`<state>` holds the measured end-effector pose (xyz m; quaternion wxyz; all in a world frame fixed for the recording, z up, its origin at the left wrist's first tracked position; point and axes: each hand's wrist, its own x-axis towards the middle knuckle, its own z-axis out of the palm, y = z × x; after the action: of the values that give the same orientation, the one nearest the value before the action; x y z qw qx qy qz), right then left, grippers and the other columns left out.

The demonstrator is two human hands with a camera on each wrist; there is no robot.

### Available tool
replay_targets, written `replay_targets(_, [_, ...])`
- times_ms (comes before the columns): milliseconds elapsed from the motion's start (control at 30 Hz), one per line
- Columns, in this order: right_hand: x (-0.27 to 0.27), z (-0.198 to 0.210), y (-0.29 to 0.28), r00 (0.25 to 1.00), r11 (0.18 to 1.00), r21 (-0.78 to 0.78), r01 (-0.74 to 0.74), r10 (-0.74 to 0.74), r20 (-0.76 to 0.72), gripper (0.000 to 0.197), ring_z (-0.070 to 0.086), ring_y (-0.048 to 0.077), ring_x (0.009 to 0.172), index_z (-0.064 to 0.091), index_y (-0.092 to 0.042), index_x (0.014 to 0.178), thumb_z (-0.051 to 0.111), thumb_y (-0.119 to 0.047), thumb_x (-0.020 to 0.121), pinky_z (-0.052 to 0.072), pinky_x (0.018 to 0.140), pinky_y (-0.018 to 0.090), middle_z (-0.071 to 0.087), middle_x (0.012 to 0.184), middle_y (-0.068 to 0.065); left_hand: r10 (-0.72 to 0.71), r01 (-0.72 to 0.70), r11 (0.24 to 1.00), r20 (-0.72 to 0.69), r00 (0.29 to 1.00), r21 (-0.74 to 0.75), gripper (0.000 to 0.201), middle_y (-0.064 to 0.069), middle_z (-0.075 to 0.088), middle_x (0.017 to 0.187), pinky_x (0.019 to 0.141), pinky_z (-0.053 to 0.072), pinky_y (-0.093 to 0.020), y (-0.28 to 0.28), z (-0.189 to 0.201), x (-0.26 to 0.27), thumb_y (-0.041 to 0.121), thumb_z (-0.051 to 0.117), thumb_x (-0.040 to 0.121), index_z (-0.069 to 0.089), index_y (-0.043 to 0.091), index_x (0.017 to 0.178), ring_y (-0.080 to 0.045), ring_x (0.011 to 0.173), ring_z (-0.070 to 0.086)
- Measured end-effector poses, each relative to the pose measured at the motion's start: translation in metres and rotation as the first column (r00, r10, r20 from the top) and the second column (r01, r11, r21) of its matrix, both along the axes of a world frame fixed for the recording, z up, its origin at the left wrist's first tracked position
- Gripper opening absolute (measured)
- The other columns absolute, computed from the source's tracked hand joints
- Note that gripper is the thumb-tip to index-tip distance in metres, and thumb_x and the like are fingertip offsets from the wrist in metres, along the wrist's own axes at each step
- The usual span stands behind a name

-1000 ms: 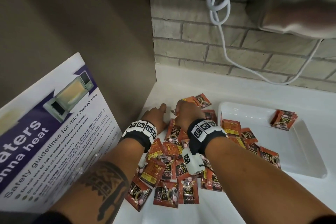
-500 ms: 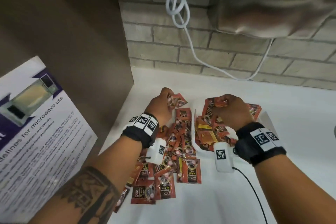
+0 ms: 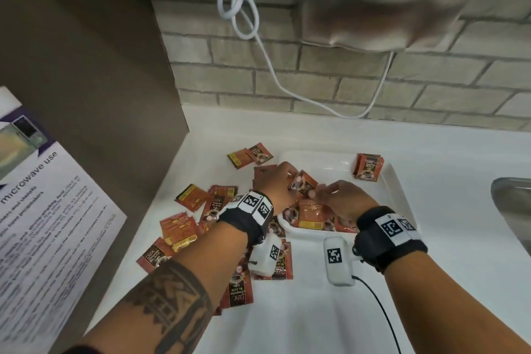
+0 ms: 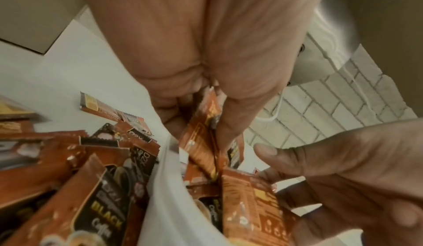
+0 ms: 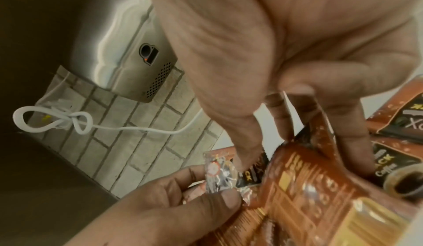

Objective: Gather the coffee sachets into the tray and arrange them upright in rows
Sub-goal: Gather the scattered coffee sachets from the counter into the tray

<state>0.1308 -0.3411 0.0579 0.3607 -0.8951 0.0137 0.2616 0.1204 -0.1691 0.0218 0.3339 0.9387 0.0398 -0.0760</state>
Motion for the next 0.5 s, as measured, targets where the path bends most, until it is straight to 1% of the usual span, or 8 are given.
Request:
replay_targets(33, [0.001,-0.001,0.000,1.000,1.000,-0.018,-0.008,0.008,0.006,0.022,0.070,0.024,0.091,0.060,-0.023,0.080,0.063,-0.038,0.096,0.053,0.082,0.033,0.074,0.103,0.009,-0.004,0.004,1.000,-0.001,1.000,0.001,0.042,-0.001,0.060,0.128,0.095,0.052,-0.037,-0.001,-0.001,0.000,0.021,0.067,0.092,0.052,0.022,0.131,-0.021,0.112,0.060])
replay_targets(67, [0.001,0.000,0.000,1.000,0.999,-0.044,-0.016,0.017,0.024,0.017,0.068,0.027,0.102,0.065,-0.022,0.090,0.062,-0.037,0.097,0.051,0.094,0.036,0.073,0.112,0.009,-0.007,0.007,1.000,0.003,1.000,0.009,0.042,-0.001,0.060,0.129,0.097,0.051,-0.036,-0.001,-0.002,0.000,0.021,0.068,0.092,0.053,0.022,0.131,-0.021,0.113,0.059])
replay_targets(100, [0.001,0.001,0.001,0.999,0.996,-0.085,-0.032,0.035,0.030,0.022,0.065,0.027,0.108,0.068,-0.018,0.104,0.060,-0.037,0.099,0.047,0.098,0.036,0.071,0.117,0.008,-0.014,0.013,0.999,0.008,1.000,0.029,0.043,-0.001,0.060,0.130,0.098,0.051,-0.036,-0.001,-0.003,0.001,0.022,0.068,0.092,0.053,0.022,0.132,-0.021,0.115,0.058])
replay_targets(167, [0.002,0.002,0.003,0.997,0.981,-0.181,-0.067,0.074,0.032,0.034,0.062,0.029,0.110,0.067,-0.011,0.119,0.052,-0.036,0.102,0.045,0.097,0.035,0.069,0.118,0.011,-0.034,0.032,0.996,0.018,0.999,0.087,0.049,-0.005,0.059,0.134,0.104,0.047,-0.036,0.000,-0.005,0.003,0.026,0.069,0.092,0.052,0.019,0.138,-0.024,0.123,0.055])
replay_targets(300, [0.011,-0.002,0.006,0.995,0.982,-0.187,-0.040,0.057,0.087,0.027,0.067,0.033,0.103,0.072,-0.005,0.106,0.061,-0.027,0.095,0.049,0.075,0.031,0.072,0.110,0.017,-0.018,0.016,0.990,0.013,1.000,0.139,0.063,-0.009,0.039,0.151,0.113,0.036,-0.043,0.008,-0.008,0.006,0.026,0.066,0.093,0.039,0.018,0.149,-0.032,0.140,0.034])
replay_targets(333, [0.013,-0.001,0.007,0.992,0.978,-0.203,-0.047,0.070,0.109,0.026,0.067,0.033,0.101,0.072,-0.004,0.105,0.062,-0.026,0.094,0.051,0.075,0.032,0.072,0.108,0.017,0.006,-0.010,0.991,0.032,0.999,0.131,0.063,-0.009,0.037,0.153,0.114,0.035,-0.045,0.013,-0.010,0.007,0.027,0.065,0.094,0.038,0.019,0.149,-0.032,0.141,0.033])
replay_targets(400, [0.015,0.002,0.011,0.981,0.963,-0.254,-0.092,0.131,0.140,0.024,0.066,0.030,0.094,0.072,-0.005,0.103,0.059,-0.024,0.096,0.052,0.081,0.035,0.071,0.104,0.014,0.077,-0.082,0.994,0.071,0.995,0.070,0.058,-0.006,0.039,0.153,0.115,0.036,-0.046,0.028,-0.014,0.012,0.030,0.063,0.095,0.041,0.020,0.148,-0.029,0.141,0.036])
replay_targets(500, [0.014,0.007,0.022,0.958,0.953,-0.268,-0.140,0.199,0.209,0.016,0.057,0.020,0.085,0.064,-0.016,0.088,0.056,-0.026,0.097,0.049,0.076,0.030,0.067,0.094,0.004,0.200,-0.200,0.980,0.079,0.977,-0.007,0.049,-0.007,0.046,0.143,0.109,0.042,-0.040,0.057,-0.017,0.025,0.023,0.062,0.093,0.049,0.020,0.140,-0.028,0.134,0.045])
